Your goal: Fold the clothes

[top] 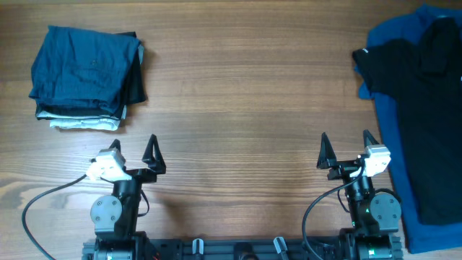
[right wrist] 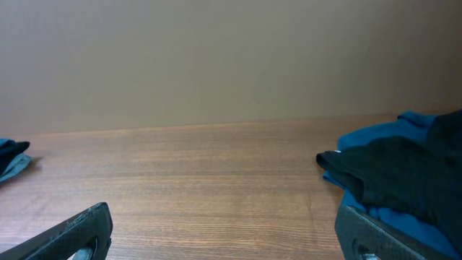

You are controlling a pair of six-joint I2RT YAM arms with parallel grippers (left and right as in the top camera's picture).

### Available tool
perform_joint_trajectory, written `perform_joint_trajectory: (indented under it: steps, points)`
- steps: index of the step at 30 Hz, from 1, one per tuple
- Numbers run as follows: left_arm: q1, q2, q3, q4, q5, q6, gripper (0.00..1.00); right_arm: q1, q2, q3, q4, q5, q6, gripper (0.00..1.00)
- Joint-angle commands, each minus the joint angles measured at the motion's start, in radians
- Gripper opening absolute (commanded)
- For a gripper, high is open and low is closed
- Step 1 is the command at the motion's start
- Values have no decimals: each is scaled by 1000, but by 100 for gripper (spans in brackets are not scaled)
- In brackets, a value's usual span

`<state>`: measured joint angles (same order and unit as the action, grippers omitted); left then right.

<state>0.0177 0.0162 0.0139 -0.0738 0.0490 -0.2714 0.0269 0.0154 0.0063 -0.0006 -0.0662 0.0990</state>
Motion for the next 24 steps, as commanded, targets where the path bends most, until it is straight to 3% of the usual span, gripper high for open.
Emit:
perform_joint_trajectory:
  steps: [1, 24]
  points:
    - [-23, -14, -8, -2, -13, 272, 100, -5, -8, -1, 3, 18, -20, 100]
    - [-23, -14, -8, -1, -17, 357, 100, -5, -8, -1, 3, 17, -20, 100]
